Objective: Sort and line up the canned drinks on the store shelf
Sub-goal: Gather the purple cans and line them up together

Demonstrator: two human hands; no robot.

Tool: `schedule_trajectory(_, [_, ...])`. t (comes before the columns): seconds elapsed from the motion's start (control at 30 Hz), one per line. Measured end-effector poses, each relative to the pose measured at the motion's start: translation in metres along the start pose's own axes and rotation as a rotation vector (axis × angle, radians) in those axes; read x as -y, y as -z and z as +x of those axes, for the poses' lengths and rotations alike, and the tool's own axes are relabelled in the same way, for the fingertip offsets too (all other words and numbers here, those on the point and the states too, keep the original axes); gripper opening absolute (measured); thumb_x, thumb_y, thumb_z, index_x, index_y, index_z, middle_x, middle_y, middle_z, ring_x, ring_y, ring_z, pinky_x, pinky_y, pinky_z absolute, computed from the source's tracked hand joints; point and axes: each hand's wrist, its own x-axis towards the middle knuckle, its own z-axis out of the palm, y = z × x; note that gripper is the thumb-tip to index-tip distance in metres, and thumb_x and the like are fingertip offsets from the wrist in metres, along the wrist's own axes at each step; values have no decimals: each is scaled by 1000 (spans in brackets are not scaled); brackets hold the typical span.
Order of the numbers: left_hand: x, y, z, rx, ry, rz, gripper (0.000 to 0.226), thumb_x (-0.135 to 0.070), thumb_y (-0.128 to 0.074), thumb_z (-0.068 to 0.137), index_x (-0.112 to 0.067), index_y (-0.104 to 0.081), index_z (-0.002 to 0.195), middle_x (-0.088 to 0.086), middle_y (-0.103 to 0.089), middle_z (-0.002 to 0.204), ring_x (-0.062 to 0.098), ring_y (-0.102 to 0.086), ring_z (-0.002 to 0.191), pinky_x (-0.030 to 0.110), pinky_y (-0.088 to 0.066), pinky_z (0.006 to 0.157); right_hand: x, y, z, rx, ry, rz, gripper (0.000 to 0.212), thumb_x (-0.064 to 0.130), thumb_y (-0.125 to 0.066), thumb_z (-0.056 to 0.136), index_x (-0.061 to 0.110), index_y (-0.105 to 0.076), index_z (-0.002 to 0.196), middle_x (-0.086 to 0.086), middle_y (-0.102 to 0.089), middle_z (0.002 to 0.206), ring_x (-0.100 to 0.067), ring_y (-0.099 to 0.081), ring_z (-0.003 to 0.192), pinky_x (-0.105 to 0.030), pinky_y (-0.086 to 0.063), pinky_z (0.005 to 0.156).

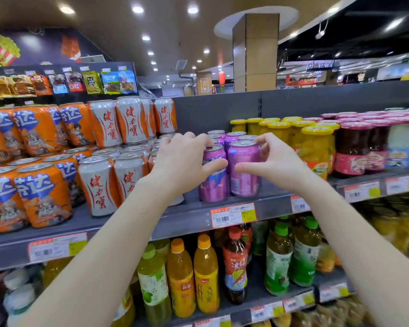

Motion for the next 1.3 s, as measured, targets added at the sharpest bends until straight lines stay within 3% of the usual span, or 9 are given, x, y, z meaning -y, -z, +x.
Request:
schedule_trajectory(0.13, [-8, 0, 1, -27, 72, 125, 74, -89, -42, 80, -29, -59, 121, 2, -65, 112, 27, -59, 107, 45, -38, 96, -5, -21, -3, -14, 59, 6, 84, 64, -86, 62, 28, -39, 122, 3, -59, 112, -9, -63, 99, -20, -53, 75])
schedule_trajectory(0.23, [-7, 3, -1, -25, 103, 142, 73, -90, -39, 79, -29, -58, 115, 0, -65, 109, 26, -59, 104, 44, -40, 93, -9, -8, -10, 190, -65, 164, 75, 35, -84, 80, 32, -31, 134, 2, -64, 114, -11, -69, 99, -28, -59, 77])
schedule_trajectory(0.33, [-2, 9, -4, 76, 53, -43, 61, -73, -50, 89, -27, -60, 126, -1, -66, 116, 24, -60, 109, 42, -47, 96, -16, -2, -13, 202, -71, 177, 64, 20, -78, 86, 32, -36, 133, 1, -65, 112, -14, -70, 97, -37, -62, 82])
schedule_trajectory(0.4, [2, 15, -4, 136, 31, -92, 53, -58, -56, 92, -26, -58, 134, -1, -67, 124, 23, -61, 114, 43, -50, 98, -18, -9, -14, 149, -41, 167, 63, 26, -84, 82, 29, -41, 128, 2, -63, 103, -8, -67, 89, -26, -58, 76])
schedule_trajectory(0.5, [8, 18, -4, 120, 13, -25, 54, -59, -60, 91, -28, -59, 135, -4, -66, 129, 21, -60, 118, 44, -50, 98, -18, -22, -17, 82, -13, 154, 57, 34, -87, 76, 25, -50, 118, 10, -60, 86, 4, -61, 72, -13, -43, 60])
schedule_trajectory(0.73, [10, 19, -6, 139, 26, -123, 55, -60, -62, 90, -27, -60, 134, -9, -64, 129, 13, -60, 116, 43, -52, 97, -23, -18, -14, 177, -27, 261, 48, 25, -80, 84, 23, -50, 121, 12, -64, 109, -5, -65, 102, -26, -56, 84])
schedule_trajectory(1.0, [14, 22, -5, 155, 33, -217, 54, -58, -67, 88, -31, -60, 135, -16, -60, 113, 4, -60, 93, 32, -53, 87, -29, -42, -22, -68, 67, 77, 59, 50, -83, 77, 30, -48, 120, 7, -59, 118, -7, -61, 100, -32, -55, 87])
schedule_trajectory(1.13, [19, 21, -4, 141, 14, -278, 50, -55, -71, 87, -32, -64, 132, -17, -64, 111, 4, -62, 103, 17, -48, 80, -27, -49, -23, -140, 74, 21, 64, 52, -82, 76, 24, -49, 124, 4, -56, 121, -12, -60, 104, -38, -56, 87])
schedule_trajectory(1.3, [26, 18, 0, 151, 9, -313, 52, -59, -72, 84, -36, -64, 131, -20, -64, 112, 1, -61, 104, 17, -46, 79, -25, -22, -21, 23, 24, 109, 50, 44, -81, 81, 27, -52, 118, 13, -63, 105, 0, -62, 89, -14, -49, 70])
